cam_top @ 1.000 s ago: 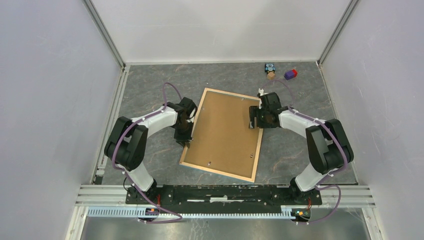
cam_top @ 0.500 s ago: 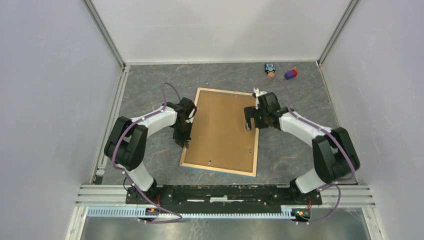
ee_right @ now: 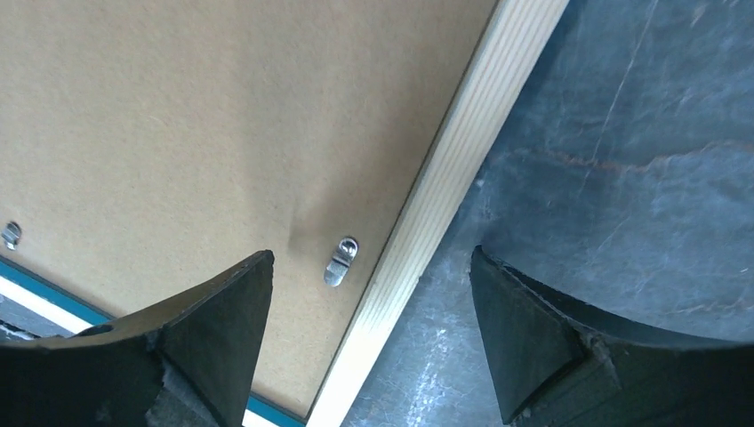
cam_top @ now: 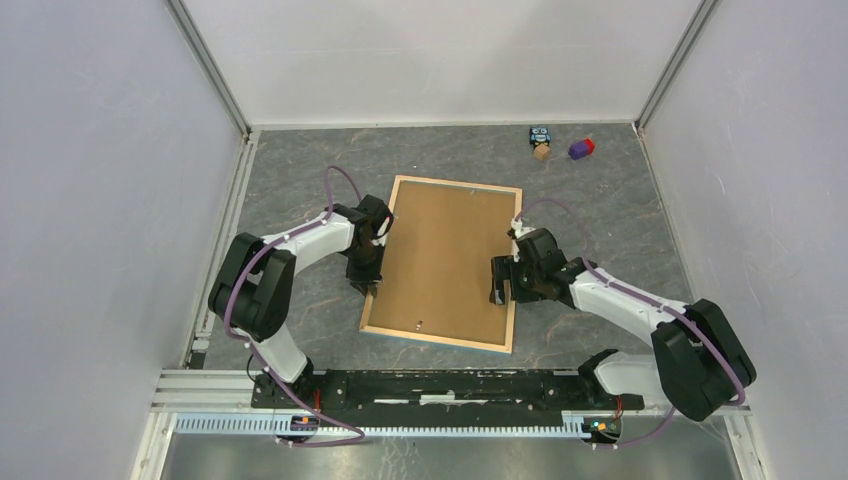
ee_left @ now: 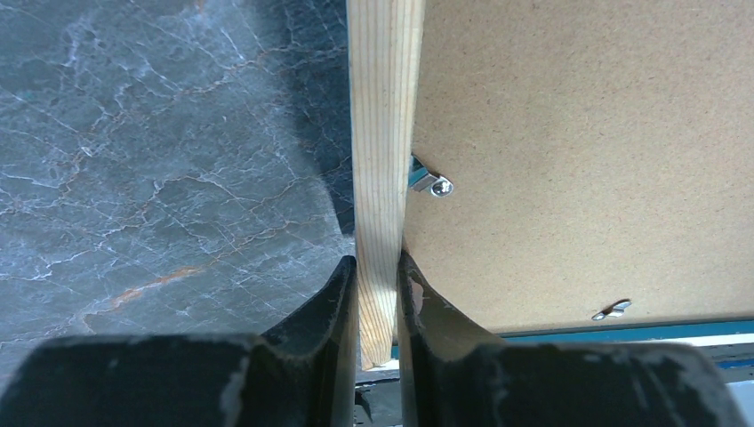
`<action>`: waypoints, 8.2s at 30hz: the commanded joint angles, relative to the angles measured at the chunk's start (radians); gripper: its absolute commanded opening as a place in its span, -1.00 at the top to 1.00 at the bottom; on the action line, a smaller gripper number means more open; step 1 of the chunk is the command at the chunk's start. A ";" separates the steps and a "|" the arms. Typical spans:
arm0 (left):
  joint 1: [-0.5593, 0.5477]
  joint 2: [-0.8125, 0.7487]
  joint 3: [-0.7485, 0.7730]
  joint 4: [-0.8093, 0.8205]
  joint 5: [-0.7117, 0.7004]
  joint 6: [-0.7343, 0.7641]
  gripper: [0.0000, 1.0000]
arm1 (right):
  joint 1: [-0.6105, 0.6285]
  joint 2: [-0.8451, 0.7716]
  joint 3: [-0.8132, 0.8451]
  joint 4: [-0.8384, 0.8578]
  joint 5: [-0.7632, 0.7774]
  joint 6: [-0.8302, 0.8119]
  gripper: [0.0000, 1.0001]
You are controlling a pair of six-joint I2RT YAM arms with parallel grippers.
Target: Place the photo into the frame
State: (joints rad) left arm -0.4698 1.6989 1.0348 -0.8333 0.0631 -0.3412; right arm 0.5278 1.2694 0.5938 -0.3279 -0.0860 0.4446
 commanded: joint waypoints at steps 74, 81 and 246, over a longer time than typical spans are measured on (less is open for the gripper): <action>0.000 0.006 0.009 0.025 0.019 -0.041 0.96 | 0.076 0.045 0.063 -0.049 0.144 -0.062 0.06; -0.001 0.008 0.010 0.025 0.020 -0.041 0.95 | 0.076 0.064 0.042 -0.039 0.151 -0.070 0.12; 0.292 0.402 0.617 -0.008 -0.038 0.041 -0.93 | -0.057 -0.208 -0.166 0.197 0.108 0.053 -0.91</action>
State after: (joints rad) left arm -0.1776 2.0285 1.6325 -0.8635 -0.1062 -0.3595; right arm 0.4873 1.0286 0.4366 -0.2268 0.0589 0.4641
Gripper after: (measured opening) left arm 0.996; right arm 0.955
